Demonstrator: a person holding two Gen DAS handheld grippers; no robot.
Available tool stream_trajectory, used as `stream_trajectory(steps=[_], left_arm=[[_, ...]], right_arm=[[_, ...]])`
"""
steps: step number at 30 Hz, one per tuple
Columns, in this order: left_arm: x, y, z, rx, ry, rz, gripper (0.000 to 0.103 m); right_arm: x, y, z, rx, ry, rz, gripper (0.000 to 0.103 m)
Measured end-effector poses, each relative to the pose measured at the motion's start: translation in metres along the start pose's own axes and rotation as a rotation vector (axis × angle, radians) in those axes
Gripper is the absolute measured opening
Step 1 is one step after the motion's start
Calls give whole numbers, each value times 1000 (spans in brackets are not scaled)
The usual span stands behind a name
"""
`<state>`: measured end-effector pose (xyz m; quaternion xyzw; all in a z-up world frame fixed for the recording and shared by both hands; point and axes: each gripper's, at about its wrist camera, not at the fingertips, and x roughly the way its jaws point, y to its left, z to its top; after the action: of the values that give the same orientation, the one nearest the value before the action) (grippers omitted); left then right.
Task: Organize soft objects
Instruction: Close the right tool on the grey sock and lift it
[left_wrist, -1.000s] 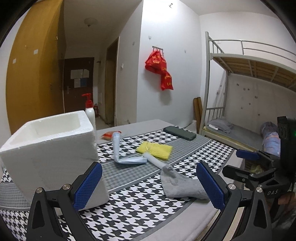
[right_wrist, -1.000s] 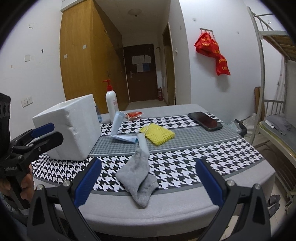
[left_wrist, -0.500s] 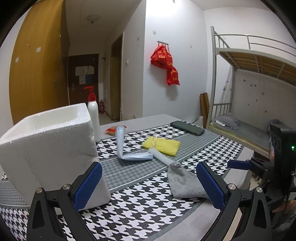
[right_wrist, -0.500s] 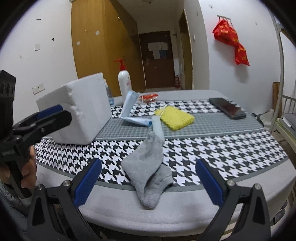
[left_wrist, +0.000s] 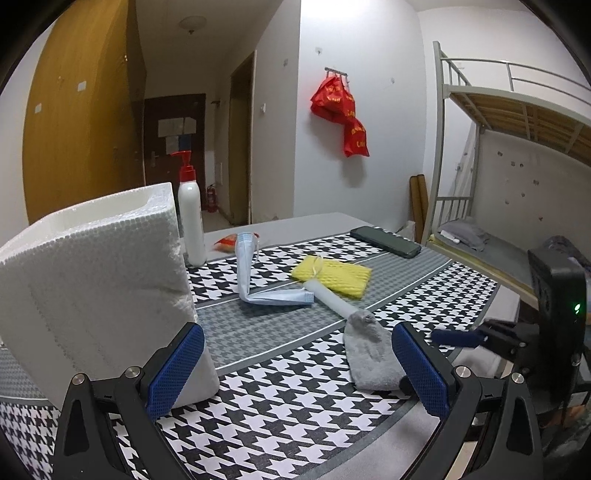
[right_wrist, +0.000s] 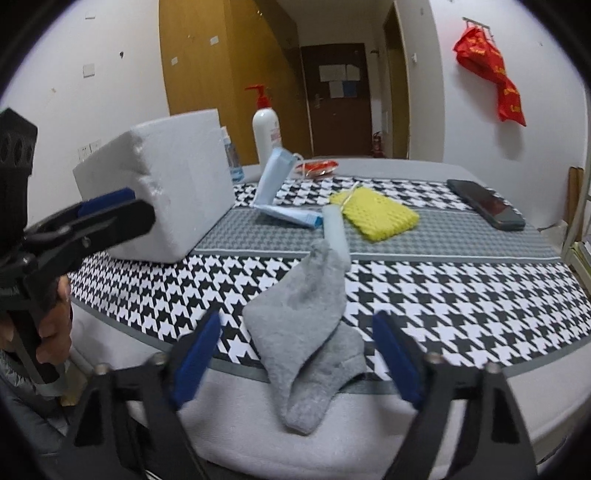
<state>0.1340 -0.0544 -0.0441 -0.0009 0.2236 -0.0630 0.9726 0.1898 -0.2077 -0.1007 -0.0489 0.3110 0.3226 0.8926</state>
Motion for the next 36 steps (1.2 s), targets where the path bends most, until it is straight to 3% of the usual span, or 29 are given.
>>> stream_trajectory(steps=[1, 12, 20, 25, 36], left_arm=[[1, 0, 2, 0, 4, -1, 102], [15, -10, 10, 13, 29, 6, 102], [29, -16, 10, 5, 72, -5, 102], [35, -21, 14, 11, 78, -4, 102], [60, -29, 14, -9, 144, -9, 102]], right_arm=[[4, -1, 0, -3, 17, 0, 70], [18, -1, -3, -54, 80, 17, 49], [13, -9, -4, -58, 81, 21, 21], [-14, -29, 3, 25, -1, 72, 20], [-36, -72, 4, 146, -55, -39, 20]])
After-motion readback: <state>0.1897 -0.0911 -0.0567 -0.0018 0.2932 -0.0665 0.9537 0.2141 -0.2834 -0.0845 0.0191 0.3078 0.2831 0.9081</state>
